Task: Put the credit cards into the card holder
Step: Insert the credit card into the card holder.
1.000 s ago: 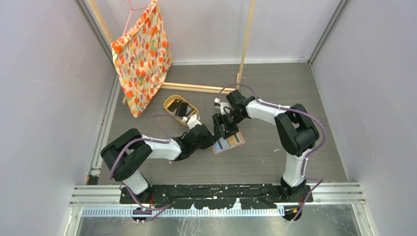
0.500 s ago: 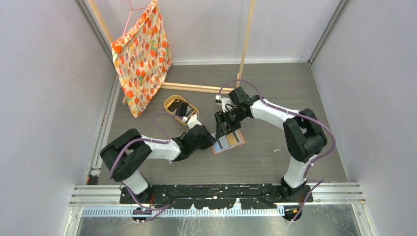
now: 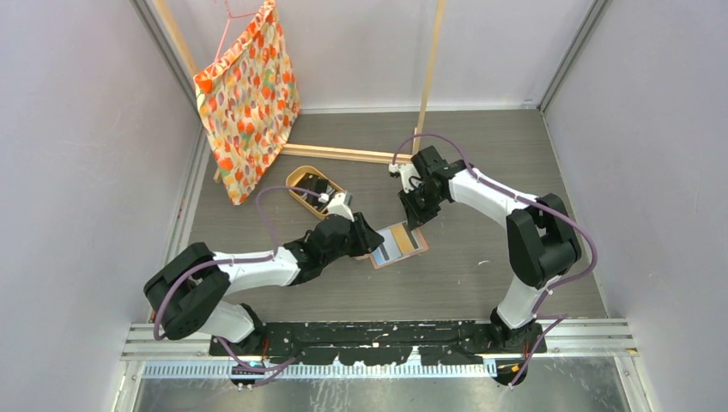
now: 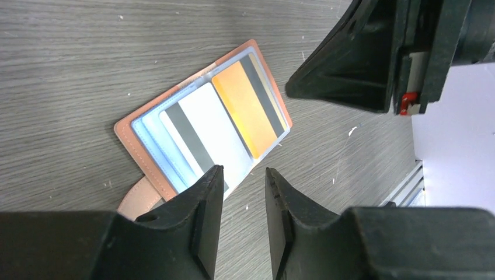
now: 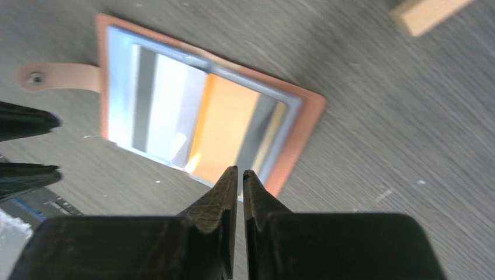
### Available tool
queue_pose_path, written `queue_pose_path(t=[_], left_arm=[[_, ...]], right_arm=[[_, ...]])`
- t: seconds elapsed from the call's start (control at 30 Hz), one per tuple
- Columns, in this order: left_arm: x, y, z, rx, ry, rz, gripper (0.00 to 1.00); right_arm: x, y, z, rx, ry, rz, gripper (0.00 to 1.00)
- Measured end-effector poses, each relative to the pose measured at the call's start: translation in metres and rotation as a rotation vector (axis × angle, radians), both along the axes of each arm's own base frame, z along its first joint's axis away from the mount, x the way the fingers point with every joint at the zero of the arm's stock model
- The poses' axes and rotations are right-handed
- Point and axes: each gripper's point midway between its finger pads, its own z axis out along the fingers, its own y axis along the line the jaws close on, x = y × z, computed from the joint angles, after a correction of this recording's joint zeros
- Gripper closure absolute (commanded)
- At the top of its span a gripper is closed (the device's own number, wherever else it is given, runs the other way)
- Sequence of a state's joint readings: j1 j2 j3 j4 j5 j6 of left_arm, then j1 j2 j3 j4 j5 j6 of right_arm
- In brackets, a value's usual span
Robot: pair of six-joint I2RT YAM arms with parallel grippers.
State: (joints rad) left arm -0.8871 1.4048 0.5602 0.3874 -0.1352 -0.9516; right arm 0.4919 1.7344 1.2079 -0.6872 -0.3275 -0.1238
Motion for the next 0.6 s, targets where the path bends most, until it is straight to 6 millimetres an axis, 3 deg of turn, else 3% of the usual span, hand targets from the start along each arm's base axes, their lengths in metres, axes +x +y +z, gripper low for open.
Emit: queue_pose_path(t=[0.17, 0.3, 0.6], left_arm=[[-0.003, 0.003, -0.010, 0.018, 0.029, -0.012, 0.57], [-0.006, 0.007, -0.026, 0.049, 0.074, -0.011, 0.50], [-0.010, 0.011, -0.051, 0.139, 0.175, 0.000, 0.47]], right_arm=[[0.010, -0.022, -0.007, -0.089, -0.024, -0.029, 0.91], [0.014, -0.032, -0.025, -0.148, 0.004, -0.038, 0.91], [0.011, -0.042, -0.039, -0.213, 0.035, -0.045, 0.91]])
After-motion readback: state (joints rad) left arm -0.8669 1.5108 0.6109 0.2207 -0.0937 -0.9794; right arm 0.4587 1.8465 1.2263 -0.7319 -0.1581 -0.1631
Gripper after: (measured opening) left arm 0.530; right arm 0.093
